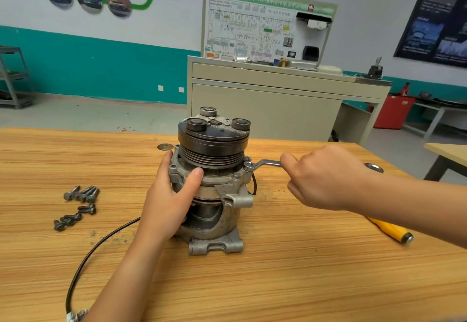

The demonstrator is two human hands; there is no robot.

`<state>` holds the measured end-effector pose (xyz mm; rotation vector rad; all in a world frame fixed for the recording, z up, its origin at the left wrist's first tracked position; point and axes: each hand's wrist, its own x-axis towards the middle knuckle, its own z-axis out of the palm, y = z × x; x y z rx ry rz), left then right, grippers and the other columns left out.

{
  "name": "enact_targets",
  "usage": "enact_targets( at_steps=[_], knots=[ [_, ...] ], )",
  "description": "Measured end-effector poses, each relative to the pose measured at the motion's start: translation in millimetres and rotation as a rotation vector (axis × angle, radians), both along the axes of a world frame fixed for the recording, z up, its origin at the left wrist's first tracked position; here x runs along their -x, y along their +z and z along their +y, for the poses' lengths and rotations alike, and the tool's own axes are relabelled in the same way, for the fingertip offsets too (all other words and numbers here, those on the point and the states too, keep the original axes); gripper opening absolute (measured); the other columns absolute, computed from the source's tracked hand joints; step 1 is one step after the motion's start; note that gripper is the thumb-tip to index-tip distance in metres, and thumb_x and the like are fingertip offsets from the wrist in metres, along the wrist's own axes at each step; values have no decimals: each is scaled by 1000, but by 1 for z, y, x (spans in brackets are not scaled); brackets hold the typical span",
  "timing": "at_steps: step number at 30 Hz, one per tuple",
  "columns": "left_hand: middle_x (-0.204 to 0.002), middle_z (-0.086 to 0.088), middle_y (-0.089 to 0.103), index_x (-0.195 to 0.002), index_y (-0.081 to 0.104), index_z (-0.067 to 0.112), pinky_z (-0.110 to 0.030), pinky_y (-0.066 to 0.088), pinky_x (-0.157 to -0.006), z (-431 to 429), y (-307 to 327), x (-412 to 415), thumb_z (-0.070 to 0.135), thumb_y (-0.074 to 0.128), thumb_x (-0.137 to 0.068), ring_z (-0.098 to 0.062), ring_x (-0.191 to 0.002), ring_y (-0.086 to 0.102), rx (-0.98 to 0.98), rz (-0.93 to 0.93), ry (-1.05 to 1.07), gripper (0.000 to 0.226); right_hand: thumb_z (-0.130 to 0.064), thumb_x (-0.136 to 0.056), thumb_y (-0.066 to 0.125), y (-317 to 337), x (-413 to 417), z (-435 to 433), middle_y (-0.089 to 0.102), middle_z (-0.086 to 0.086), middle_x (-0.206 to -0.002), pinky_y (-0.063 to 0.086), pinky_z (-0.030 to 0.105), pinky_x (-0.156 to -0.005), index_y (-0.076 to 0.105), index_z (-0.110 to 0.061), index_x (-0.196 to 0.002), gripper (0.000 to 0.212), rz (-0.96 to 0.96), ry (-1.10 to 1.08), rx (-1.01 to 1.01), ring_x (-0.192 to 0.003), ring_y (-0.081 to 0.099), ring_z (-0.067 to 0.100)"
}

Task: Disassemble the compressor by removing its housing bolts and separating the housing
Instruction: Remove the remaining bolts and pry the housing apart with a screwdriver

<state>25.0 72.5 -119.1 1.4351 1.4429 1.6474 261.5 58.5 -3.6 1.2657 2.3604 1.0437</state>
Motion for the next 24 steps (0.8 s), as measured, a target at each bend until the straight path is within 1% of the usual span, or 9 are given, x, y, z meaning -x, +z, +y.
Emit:
enact_targets(
  at_steps=[4,7,9,11,14,16,18,20,24],
  knots=[
    [-105,40,42,-146,24,35,-12,33,-79,-2,1,0,54,58,-78,7,-105,45,-15,0,-21,78,-14,-96,30,1,-8,38,29,-3,-63,32,30,-47,33,-14,-111,15,-20,48,26,-52,35,17],
    [-107,38,43,-146,23,36,-14,33,-82,-3,3,-2,60,52,-69,4,-110,43,-11,-6,-14,85,-5,-92,39,-2,2,67,50,4,-87,48,34,-67,35,-13,-120,29,108,92,49,-78,53,23],
    [-106,39,42,-146,23,36,-13,33,-81,-3,4,-2,60,51,-68,3,-112,42,-10,-12,-8,86,-3,-91,43,-10,15,84,56,9,-111,46,34,-85,40,-11,-121,31,175,165,19,-100,53,26],
    [-109,34,44,-146,23,35,-16,33,-85,-3,4,-2,59,51,-68,2,-113,42,-3,-22,-5,86,-2,-91,44,-22,26,95,55,10,-122,40,32,-95,45,-9,-122,32,265,238,-4,-112,50,26],
    [-105,38,41,-147,22,35,-13,31,-82,-4,5,-3,58,53,-71,5,-109,41,5,-6,7,84,-5,-93,43,-42,32,96,61,10,-114,45,33,-77,53,-8,-118,28,618,251,-6,-102,56,26],
    [-101,42,37,-147,22,35,-12,31,-80,-5,6,-2,56,55,-76,7,-103,43,2,22,19,82,-13,-96,42,-50,29,85,65,10,-99,40,31,-62,53,-8,-117,24,944,190,-2,-84,58,25],
    [-101,40,38,-147,22,33,-16,32,-83,-5,6,-2,59,51,-72,5,-104,44,1,34,26,84,-21,-98,38,-52,24,66,62,6,-80,37,31,-55,47,-9,-121,27,1113,164,80,-67,54,22],
    [-103,35,44,-147,23,33,-20,33,-84,-5,7,-2,60,48,-70,1,-108,43,-1,35,22,85,-23,-98,35,-49,17,42,53,0,-63,33,31,-47,40,-13,-129,33,1099,177,142,-54,49,19],
    [-117,17,51,-146,27,27,-25,35,-88,-6,8,-5,51,56,-85,-5,-110,46,8,32,47,72,-32,-97,26,-36,-2,-15,43,-8,-57,27,26,-42,16,-33,-137,41,797,8,134,-48,40,11]
  ],
)
